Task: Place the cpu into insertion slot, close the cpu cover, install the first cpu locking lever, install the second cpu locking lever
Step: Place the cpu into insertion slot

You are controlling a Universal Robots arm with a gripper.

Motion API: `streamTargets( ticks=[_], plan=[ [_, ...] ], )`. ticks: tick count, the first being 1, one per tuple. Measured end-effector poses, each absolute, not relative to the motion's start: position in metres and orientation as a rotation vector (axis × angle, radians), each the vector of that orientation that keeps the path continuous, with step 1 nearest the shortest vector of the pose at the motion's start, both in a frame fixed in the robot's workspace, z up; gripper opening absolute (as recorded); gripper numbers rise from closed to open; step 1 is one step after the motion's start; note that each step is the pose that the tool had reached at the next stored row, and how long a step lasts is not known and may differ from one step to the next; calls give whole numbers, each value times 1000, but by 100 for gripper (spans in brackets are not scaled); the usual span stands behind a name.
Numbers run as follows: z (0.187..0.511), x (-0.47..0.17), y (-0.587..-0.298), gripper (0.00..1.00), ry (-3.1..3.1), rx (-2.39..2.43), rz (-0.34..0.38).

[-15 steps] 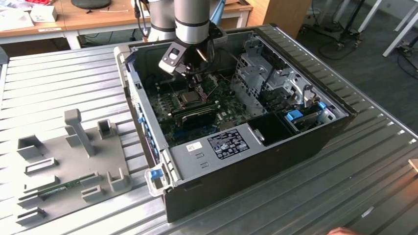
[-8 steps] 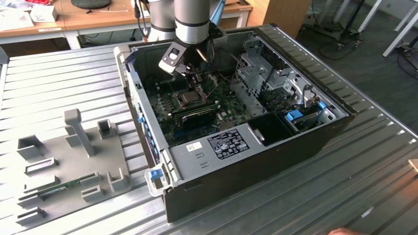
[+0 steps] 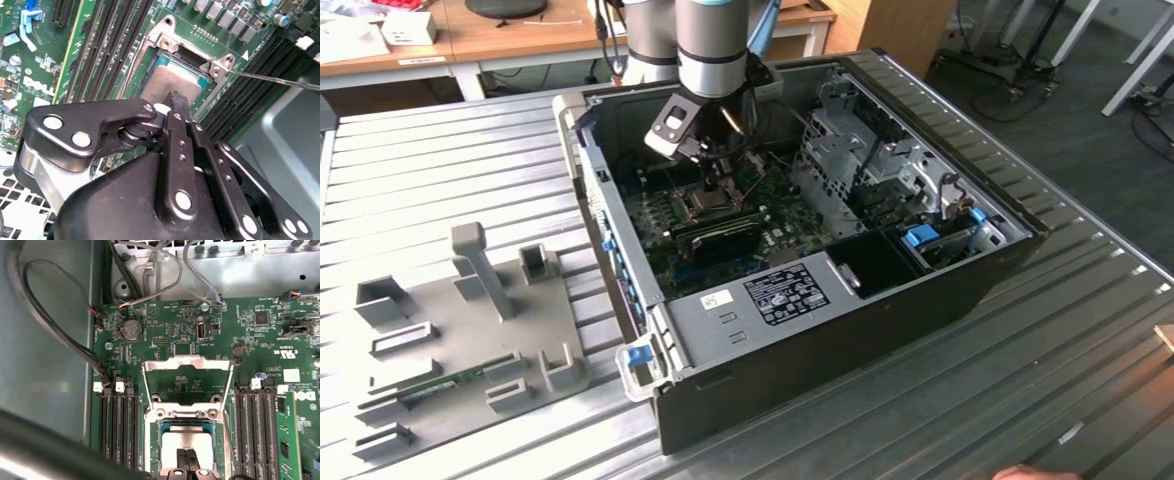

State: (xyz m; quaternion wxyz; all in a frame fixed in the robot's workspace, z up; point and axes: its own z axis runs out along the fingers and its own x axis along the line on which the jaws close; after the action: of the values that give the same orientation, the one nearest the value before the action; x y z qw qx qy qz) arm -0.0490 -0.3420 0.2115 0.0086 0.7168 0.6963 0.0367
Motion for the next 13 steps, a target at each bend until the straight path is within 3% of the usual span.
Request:
streamTargets(
  ticks=[13],
  plan=[
    [202, -46, -342, 11, 2175, 2240, 115]
  ],
)
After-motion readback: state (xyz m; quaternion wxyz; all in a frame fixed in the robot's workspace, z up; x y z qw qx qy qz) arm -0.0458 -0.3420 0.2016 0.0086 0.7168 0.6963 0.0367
